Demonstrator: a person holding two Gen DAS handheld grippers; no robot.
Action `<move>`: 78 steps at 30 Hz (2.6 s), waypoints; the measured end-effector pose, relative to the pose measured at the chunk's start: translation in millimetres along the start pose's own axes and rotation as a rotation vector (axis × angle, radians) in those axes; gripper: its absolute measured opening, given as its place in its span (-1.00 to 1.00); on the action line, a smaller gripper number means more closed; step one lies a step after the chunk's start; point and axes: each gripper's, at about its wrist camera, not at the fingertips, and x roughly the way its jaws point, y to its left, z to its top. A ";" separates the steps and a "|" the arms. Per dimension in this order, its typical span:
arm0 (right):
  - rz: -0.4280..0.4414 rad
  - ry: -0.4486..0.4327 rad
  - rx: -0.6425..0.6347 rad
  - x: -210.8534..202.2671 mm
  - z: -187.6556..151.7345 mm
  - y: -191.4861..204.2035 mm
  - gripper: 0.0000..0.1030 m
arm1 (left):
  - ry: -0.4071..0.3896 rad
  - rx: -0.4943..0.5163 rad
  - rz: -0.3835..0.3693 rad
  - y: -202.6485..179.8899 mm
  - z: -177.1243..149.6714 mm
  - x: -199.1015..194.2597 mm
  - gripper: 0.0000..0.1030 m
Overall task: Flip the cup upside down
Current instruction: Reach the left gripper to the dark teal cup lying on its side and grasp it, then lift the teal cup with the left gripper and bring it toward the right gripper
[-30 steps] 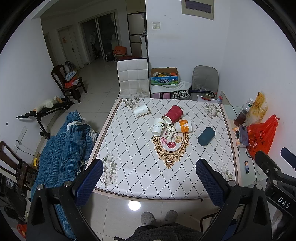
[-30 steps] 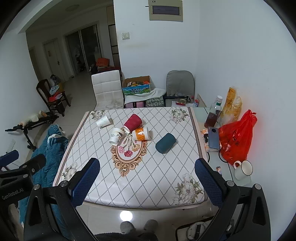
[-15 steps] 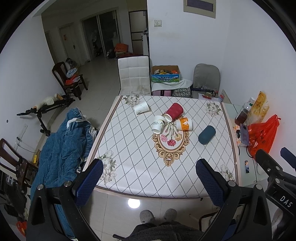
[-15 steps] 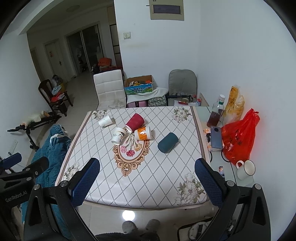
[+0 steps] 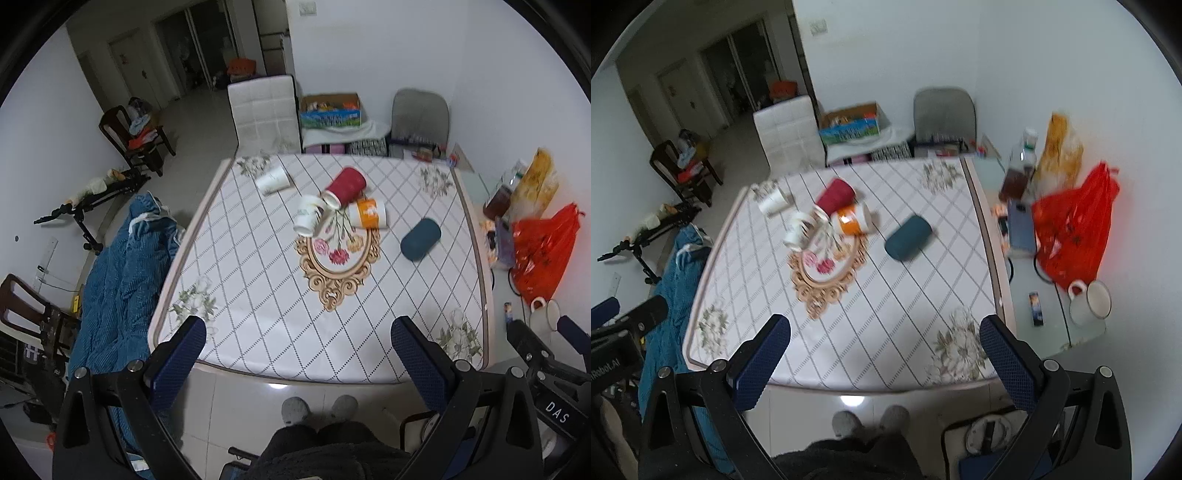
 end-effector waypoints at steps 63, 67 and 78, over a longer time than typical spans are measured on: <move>-0.281 0.574 0.454 369.0 1.8 -158.1 1.00 | 0.463 0.834 -0.151 -306.8 135.6 413.1 0.30; -0.282 0.557 0.461 362.4 4.7 -168.1 1.00 | 0.492 0.756 -0.180 -286.3 145.0 405.8 0.30; -0.206 0.535 0.385 344.3 23.9 -155.6 1.00 | 0.584 0.478 -0.224 -190.0 154.4 380.0 0.30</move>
